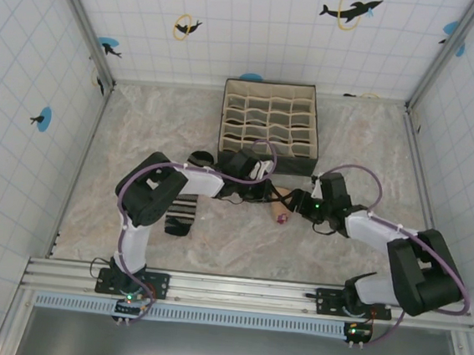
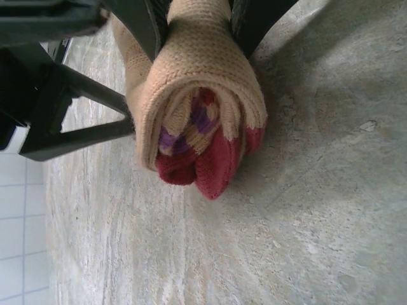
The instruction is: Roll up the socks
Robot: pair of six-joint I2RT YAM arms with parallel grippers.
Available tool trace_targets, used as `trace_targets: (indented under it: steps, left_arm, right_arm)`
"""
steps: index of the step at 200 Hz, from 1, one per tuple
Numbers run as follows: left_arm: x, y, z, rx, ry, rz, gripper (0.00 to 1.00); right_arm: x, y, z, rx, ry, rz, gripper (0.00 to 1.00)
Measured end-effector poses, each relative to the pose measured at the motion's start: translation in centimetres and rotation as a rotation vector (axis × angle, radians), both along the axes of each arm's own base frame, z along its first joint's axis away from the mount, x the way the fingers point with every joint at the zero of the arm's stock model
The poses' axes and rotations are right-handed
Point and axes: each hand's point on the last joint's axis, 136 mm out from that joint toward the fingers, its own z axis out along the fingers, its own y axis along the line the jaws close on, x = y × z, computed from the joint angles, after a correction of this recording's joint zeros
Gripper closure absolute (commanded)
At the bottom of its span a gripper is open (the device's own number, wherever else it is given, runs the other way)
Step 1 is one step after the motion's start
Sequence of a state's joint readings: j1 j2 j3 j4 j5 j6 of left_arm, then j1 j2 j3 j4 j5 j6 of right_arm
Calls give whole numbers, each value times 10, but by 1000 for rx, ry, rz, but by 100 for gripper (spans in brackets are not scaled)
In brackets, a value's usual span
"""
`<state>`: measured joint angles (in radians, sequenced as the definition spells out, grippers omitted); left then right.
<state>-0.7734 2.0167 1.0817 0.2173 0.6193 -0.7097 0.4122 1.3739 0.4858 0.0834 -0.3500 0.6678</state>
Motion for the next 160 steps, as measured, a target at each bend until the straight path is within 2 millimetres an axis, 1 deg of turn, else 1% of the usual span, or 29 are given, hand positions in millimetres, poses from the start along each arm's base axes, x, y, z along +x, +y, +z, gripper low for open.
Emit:
trace_targets:
  steps: [24,38,70,88,99,107,129,140,147,160]
  left_arm:
    - [-1,0,0,-2,4,-5,85]
    - [-1,-1,-1,-3,6,-6,84]
    - [0,1,-3,-1,16,-4,83]
    - [0,2,-5,-3,22,-5,80]
    - [0,2,-4,-4,23,-6,75]
    - [0,2,-4,-3,24,-5,69]
    - [1,3,-6,3,27,4,51]
    - [2,3,-3,-8,26,-2,44]
    - [3,2,-1,-13,23,1,41]
    - [3,3,2,-17,18,3,38]
  right_arm:
    - [1,8,-3,6,12,67,25]
    - [1,13,-4,18,15,92,30]
    - [1,19,-7,56,32,116,46]
    - [1,22,-9,79,34,120,57]
    - [0,22,-10,87,30,121,64]
    - [-1,22,-10,98,28,119,70]
    - [0,22,-10,117,18,108,88]
    - [1,23,-8,124,2,109,97]
    - [1,22,-7,125,-2,109,100]
    - [0,22,-6,123,-7,110,100]
